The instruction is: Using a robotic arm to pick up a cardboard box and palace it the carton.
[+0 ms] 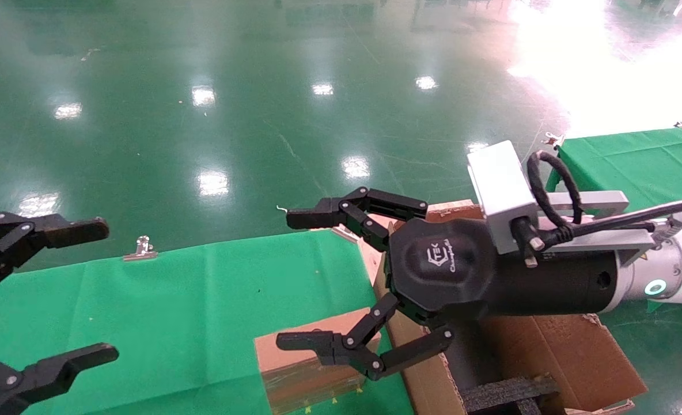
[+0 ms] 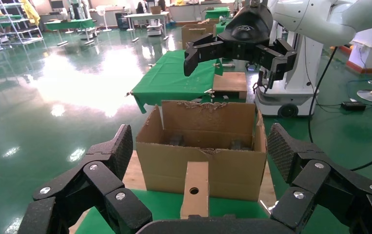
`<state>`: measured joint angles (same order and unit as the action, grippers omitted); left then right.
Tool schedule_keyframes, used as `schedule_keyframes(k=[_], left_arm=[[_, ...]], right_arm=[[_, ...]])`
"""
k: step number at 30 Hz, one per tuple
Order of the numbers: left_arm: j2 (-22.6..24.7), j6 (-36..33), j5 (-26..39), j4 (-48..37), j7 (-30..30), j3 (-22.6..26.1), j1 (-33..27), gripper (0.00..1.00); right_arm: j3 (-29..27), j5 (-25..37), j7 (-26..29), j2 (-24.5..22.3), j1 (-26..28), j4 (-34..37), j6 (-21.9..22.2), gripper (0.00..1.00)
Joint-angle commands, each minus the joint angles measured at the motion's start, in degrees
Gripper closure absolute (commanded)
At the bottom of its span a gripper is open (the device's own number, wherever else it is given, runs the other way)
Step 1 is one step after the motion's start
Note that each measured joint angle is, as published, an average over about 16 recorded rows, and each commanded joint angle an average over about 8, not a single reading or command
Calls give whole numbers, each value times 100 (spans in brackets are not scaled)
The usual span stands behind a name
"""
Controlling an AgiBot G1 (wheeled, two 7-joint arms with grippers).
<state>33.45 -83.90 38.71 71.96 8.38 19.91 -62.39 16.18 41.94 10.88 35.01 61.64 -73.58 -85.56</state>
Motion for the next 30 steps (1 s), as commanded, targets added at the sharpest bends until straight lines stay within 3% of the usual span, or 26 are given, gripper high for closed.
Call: schedule_keyframes(k=[1, 6, 7, 19, 30], left_arm=[[0, 0, 0, 0, 0, 0, 0, 34], [0, 0, 0, 0, 0, 0, 0, 96], [0, 0, 0, 0, 0, 0, 0, 100], [0, 0, 0, 0, 0, 0, 0, 100], [0, 0, 0, -1, 0, 1, -1, 100]], right_arm=[[0, 0, 0, 0, 0, 0, 0, 0], [0, 0, 0, 0, 0, 0, 0, 0], [0, 0, 0, 0, 0, 0, 0, 0], [39, 98, 34, -15, 31, 2, 24, 0], [682, 1289, 396, 163, 569, 197, -96, 0]])
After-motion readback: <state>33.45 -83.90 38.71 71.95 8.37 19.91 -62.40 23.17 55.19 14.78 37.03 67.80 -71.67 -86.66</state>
